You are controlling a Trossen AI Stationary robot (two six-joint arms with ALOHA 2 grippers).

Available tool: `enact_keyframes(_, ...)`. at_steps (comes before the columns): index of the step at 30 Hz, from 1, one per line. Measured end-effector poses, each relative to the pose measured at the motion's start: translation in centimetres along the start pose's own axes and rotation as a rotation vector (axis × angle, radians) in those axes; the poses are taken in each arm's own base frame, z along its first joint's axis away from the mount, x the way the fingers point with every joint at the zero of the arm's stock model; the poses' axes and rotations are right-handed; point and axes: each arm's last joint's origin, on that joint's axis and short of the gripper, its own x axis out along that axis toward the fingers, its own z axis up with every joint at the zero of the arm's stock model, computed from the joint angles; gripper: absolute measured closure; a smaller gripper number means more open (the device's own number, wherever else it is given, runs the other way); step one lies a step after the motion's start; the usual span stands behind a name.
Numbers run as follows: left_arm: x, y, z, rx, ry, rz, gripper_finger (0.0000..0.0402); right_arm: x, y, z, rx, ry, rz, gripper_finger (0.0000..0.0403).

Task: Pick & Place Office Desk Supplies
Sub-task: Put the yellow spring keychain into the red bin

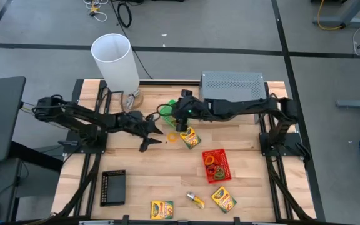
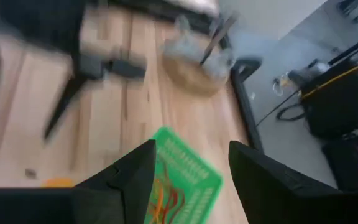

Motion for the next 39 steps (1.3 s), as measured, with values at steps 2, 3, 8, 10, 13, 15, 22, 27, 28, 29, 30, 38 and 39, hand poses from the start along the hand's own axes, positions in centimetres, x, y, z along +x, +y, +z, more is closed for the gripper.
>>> enact_keyframes(2,0.8,0.2,0.1,0.007,0.056,-0.003,0.0187,-1.3,-0.2,0.5,0.0,-0.017,-0.01,0.0192)
enact_keyframes(3,1.1,0.2,0.1,0.01,0.081,-0.007,0.0187,-1.8,-0.3,0.7,-0.002,-0.018,-0.022,0.0192)
enact_keyframes(8,2.7,0.5,0.4,0.038,0.177,-0.026,0.0187,-3.8,-0.5,0.6,-0.022,0.04,-0.058,0.0192)
enact_keyframes(10,3.3,0.6,0.8,0.049,0.195,-0.028,0.0187,-3.9,-0.5,0.3,-0.029,0.084,-0.074,0.0192)
enact_keyframes(13,4.0,0.5,1.1,0.079,0.242,-0.027,0.0187,-4.1,-0.4,-0.4,-0.023,0.151,-0.074,0.0192)
enact_keyframes(15,4.4,0.3,1.4,0.109,0.28,-0.019,0.0187,-4.2,-0.4,-0.7,-0.013,0.182,-0.068,0.0192)
enact_keyframes(22,6.2,0.0,2.1,0.206,0.413,0.026,0.0187,-4.4,-0.2,-1.4,0.011,0.25,-0.058,0.0192)
enact_keyframes(27,7.4,0.1,2.0,0.24,0.466,0.035,0.0187,-5.3,-0.7,-1.1,0.027,0.239,-0.1,0.0192)
enact_keyframes(28,7.8,0.1,2.0,0.244,0.466,0.035,0.0187,-5.7,-0.9,-1.1,0.031,0.237,-0.113,0.0192)
enact_keyframes(29,8.0,0.2,2.1,0.245,0.469,0.036,0.0187,-6.0,-1.0,-1.0,0.033,0.233,-0.125,0.0192)
enact_keyframes(30,8.2,0.2,2.1,0.247,0.475,0.038,0.0187,-6.3,-1.2,-0.9,0.037,0.224,-0.14,0.0192)
enact_keyframes(38,9.3,0.4,2.1,0.264,0.497,0.044,0.0192,-9.4,-2.6,-0.6,0.058,0.202,-0.204,0.0192)
enact_keyframes(39,9.3,0.4,2.0,0.264,0.5,0.043,0.0195,-9.7,-2.7,-0.6,0.06,0.205,-0.203,0.0192)
